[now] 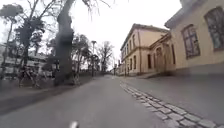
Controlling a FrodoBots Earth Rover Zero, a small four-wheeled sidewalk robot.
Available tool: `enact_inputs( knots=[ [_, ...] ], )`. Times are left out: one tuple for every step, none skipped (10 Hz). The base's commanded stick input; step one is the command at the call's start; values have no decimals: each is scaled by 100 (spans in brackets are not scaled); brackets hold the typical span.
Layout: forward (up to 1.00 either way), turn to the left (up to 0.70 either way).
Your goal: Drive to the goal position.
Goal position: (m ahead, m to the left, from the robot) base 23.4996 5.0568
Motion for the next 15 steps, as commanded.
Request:
enact_inputs(
  knots=[
    [100,1],
    [100,1],
    [100,1],
    [100,1],
    [100,1],
    [100,1],
    [100,1],
    [100,1],
    [100,1],
    [100,1],
    [100,1],
    [100,1],
    [100,29],
    [100,41],
    [100,10]
  ],
)
